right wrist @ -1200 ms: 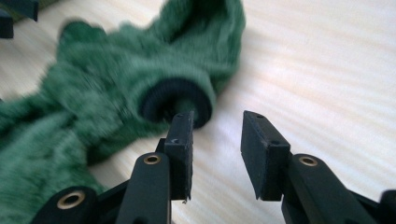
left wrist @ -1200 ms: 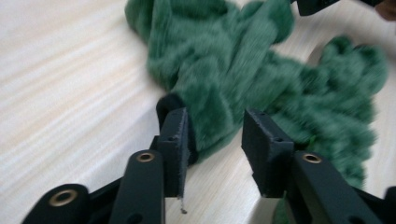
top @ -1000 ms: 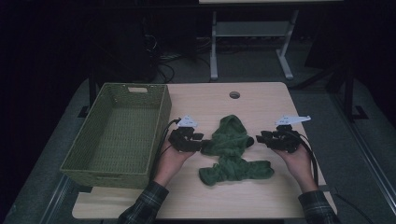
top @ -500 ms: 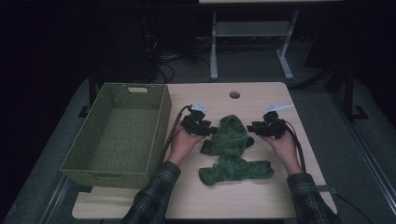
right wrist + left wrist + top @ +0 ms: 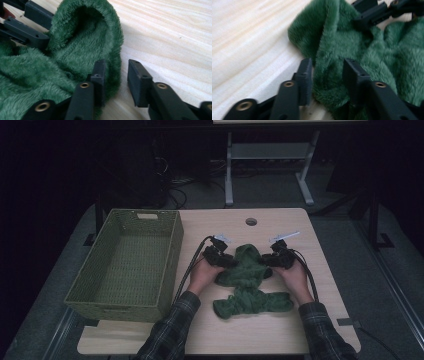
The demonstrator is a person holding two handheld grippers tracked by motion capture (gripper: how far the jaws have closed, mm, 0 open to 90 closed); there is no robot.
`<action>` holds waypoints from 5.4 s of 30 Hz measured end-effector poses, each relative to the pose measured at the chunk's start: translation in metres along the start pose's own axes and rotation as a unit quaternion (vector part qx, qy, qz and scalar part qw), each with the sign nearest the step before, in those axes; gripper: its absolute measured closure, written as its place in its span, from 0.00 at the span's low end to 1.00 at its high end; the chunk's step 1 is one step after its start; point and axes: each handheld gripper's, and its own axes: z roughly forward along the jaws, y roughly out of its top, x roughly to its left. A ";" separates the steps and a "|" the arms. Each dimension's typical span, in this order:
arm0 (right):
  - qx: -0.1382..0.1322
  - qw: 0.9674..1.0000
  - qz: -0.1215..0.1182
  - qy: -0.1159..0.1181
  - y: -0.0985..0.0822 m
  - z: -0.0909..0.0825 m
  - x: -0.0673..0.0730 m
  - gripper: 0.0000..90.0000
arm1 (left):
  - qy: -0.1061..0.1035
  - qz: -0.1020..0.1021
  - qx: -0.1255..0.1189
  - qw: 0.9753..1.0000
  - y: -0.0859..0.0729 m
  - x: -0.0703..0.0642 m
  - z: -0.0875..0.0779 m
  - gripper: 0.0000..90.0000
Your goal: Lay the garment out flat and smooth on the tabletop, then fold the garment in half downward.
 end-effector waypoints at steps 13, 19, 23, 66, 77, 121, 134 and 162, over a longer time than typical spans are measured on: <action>0.002 1.000 -0.017 -0.006 0.001 -0.002 0.006 0.96 | 0.022 0.027 0.010 0.999 0.002 -0.004 -0.010 0.97; -0.036 0.999 -0.021 -0.013 0.004 -0.020 0.005 0.96 | 0.057 0.021 -0.033 0.998 0.002 0.000 -0.035 0.97; -0.057 0.998 -0.018 -0.012 0.004 -0.028 0.000 0.97 | 0.079 0.005 -0.051 0.996 -0.003 0.006 -0.042 0.98; -0.085 0.996 -0.013 -0.023 -0.023 -0.053 0.000 0.45 | 0.052 -0.002 -0.058 0.997 -0.022 -0.020 -0.061 0.44; -0.081 0.996 -0.019 -0.040 -0.034 -0.069 0.015 0.34 | 0.061 0.033 -0.039 0.997 -0.048 -0.050 -0.076 0.22; -0.082 0.993 -0.079 0.026 -0.071 -0.086 0.106 0.39 | 0.076 0.070 -0.021 0.994 -0.152 -0.108 -0.091 0.14; -0.086 0.987 -0.116 0.072 -0.061 -0.070 0.149 0.57 | 0.076 0.067 -0.024 0.995 -0.153 -0.107 -0.091 0.16; -0.008 0.972 -0.223 0.069 -0.066 -0.005 0.210 0.79 | 0.046 0.098 -0.019 0.994 -0.156 -0.109 -0.094 0.16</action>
